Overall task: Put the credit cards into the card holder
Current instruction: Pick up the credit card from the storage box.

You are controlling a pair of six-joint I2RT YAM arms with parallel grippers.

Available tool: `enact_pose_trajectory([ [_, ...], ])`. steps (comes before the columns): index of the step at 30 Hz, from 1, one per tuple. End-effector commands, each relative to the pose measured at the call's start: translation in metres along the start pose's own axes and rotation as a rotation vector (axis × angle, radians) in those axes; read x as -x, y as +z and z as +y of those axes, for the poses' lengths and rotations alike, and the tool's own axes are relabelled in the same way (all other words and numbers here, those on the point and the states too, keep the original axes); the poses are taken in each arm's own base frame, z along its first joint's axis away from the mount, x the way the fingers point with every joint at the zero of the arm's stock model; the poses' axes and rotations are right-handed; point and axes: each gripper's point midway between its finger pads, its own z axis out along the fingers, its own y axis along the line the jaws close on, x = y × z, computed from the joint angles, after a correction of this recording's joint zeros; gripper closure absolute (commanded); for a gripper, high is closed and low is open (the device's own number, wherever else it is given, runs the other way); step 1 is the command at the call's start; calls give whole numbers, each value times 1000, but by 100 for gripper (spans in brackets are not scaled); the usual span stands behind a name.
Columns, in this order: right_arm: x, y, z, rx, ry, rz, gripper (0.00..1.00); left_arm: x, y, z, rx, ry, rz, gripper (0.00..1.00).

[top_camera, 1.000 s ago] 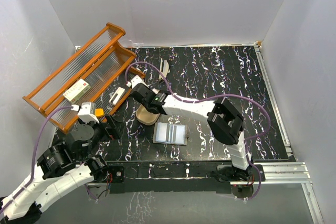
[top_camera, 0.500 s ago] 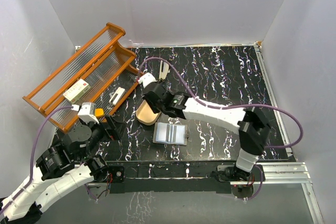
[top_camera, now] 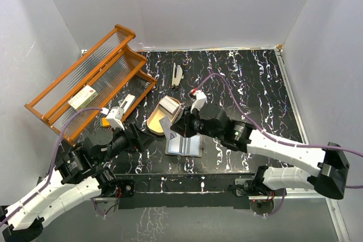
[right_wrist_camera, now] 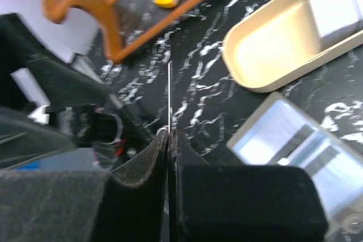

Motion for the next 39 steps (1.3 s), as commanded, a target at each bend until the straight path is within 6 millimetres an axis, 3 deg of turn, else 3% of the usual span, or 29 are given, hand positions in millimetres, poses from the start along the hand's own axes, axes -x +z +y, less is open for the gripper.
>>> enact_pose_trajectory([
  [1, 30, -31, 55, 277, 167, -131, 100, 8, 1, -47, -217, -126, -12, 32],
  [3, 32, -43, 62, 337, 201, -152, 100, 9, 2, -59, -280, -158, -17, 36],
  [6, 36, -58, 69, 397, 267, -177, 100, 12, 0, -72, -355, -192, -24, 51],
  [10, 39, -72, 76, 463, 313, -200, 100, 16, -1, -85, -428, -224, -41, 56],
  [19, 31, -71, 77, 485, 351, -171, 100, 17, -4, -108, -570, -272, -32, 78],
  [28, 19, -59, 52, 356, 369, -157, 99, 16, 0, -94, -523, -296, -61, 100],
  [34, 11, -50, 35, 262, 371, -140, 82, 11, 3, -78, -437, -260, -63, 100],
  [39, 4, -45, 1, 68, 364, -140, 69, -1, 7, -59, -339, -203, -23, 100],
])
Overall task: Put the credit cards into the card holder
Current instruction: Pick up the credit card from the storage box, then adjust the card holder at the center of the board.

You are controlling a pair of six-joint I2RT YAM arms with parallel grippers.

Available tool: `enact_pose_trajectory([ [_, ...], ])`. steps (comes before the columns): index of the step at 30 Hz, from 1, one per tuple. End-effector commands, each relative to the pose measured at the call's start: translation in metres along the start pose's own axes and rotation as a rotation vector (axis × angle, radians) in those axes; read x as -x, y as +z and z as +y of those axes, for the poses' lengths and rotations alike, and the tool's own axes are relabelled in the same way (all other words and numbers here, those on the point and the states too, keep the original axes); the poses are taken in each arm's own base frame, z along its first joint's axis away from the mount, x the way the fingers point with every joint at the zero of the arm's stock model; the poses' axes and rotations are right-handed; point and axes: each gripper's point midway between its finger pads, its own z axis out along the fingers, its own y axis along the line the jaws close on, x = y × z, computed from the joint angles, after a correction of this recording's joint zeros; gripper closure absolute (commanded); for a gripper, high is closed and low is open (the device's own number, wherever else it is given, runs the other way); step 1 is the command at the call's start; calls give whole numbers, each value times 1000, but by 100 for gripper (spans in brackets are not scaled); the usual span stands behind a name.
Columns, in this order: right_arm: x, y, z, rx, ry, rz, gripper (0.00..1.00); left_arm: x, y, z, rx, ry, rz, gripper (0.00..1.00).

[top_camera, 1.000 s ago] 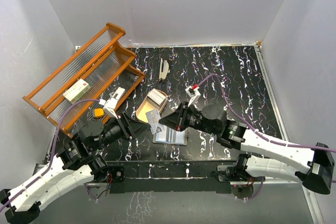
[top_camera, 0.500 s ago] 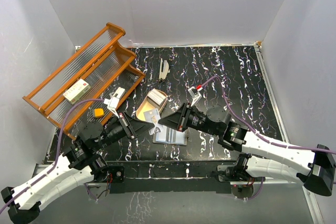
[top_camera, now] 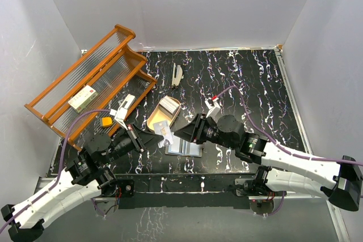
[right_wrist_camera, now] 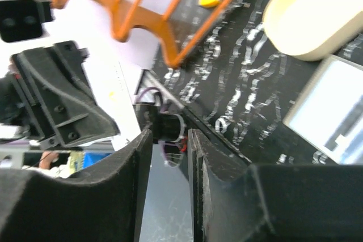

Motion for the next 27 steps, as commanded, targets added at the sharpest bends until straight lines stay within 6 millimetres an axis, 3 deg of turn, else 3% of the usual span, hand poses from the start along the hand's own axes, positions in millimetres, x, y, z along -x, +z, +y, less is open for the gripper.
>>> enact_pose_trajectory([
  [1, 16, -6, -31, -190, -29, -77, 66, 1, -7, 16, 101, 64, 12, 100],
  [7, 18, -22, -101, -507, -120, -110, 57, -9, -14, 44, 239, 118, 77, 100],
  [15, 8, -24, -167, -807, -279, -42, 49, -30, -13, 71, 316, 125, 161, 100],
  [19, 5, -21, -190, -910, -333, 4, 48, -45, -9, 82, 329, 109, 217, 99],
  [27, -3, 2, -213, -910, -364, 97, 46, -57, -7, 95, 367, 81, 264, 99],
])
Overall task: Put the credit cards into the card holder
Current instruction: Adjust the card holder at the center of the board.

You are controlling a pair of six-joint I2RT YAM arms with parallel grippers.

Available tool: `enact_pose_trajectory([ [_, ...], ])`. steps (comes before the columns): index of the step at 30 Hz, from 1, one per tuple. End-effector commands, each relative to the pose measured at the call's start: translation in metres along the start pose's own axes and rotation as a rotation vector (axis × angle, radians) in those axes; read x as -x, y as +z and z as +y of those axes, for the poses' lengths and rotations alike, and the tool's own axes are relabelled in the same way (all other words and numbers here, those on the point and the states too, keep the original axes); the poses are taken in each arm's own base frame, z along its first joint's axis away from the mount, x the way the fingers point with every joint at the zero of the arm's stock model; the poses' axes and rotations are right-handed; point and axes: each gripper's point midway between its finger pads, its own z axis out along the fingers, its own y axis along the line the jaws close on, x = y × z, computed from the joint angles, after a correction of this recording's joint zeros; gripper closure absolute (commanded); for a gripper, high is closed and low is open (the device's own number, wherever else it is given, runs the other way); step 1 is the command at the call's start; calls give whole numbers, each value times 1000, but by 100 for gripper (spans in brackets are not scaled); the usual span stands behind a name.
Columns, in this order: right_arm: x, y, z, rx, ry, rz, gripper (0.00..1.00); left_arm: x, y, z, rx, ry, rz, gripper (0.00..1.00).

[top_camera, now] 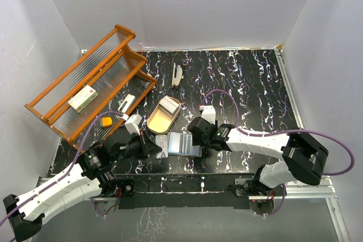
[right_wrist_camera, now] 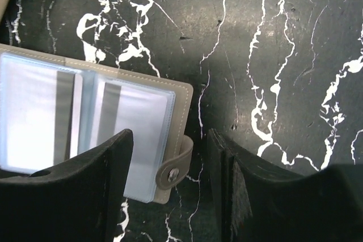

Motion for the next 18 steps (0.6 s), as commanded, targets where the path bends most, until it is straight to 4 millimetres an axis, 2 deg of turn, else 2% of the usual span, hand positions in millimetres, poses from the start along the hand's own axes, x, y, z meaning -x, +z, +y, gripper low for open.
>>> enact_pose_trajectory([
  [1, 25, 8, 18, 62, -1, -46, 47, -7, 2, -1, -17, -12, 28, 99],
  [5, 19, 21, 13, 61, -31, -9, 46, -12, 5, 1, -18, -27, 47, 99],
  [9, 6, 29, 23, 164, -77, 44, 47, -16, 8, 6, 11, -26, 70, 99],
  [14, -4, 26, 38, 293, -163, 68, 48, -19, 9, 5, 12, -40, 93, 99],
  [18, -4, 19, 49, 371, -198, 68, 51, -24, 14, 4, 3, -65, 117, 99],
])
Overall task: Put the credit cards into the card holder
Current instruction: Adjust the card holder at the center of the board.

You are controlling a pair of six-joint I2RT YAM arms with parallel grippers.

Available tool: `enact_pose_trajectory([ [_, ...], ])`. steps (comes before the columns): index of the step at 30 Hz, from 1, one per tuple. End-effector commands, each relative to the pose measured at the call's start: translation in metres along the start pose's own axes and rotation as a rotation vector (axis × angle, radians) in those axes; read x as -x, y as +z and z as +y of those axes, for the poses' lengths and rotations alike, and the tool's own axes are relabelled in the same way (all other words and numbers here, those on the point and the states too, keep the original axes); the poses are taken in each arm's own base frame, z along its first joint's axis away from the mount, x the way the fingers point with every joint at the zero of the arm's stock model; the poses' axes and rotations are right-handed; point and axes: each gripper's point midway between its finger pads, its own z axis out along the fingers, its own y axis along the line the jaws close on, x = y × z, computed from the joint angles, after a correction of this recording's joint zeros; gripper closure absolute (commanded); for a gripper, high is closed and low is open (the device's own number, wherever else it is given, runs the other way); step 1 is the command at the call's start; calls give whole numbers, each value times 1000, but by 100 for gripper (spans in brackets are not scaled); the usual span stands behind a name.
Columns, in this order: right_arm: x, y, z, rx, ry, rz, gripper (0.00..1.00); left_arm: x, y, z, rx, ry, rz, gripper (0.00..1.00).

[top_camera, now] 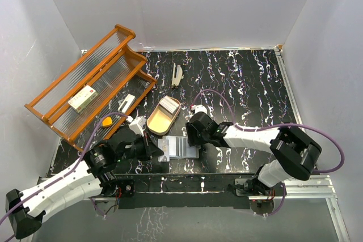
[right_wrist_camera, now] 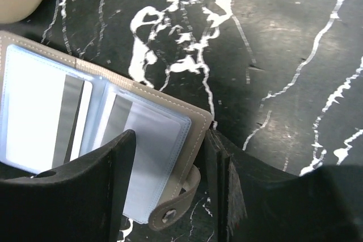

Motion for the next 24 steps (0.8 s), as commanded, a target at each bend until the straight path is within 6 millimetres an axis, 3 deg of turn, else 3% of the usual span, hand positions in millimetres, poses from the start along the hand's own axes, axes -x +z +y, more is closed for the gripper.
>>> enact_pose_trajectory([
  [1, 8, -7, 30, 177, -83, -29, 51, -8, 5, -7, -36, -27, 48, 99],
  [8, 16, -16, 33, 170, -10, -43, 53, -14, 18, -10, -56, -81, 77, 99],
  [18, 27, -48, 11, 44, 102, -72, 51, -14, 35, -5, -13, -54, 119, 99],
  [24, 35, -62, 24, 127, 202, -112, 53, -10, 47, -9, -35, -83, 144, 98],
])
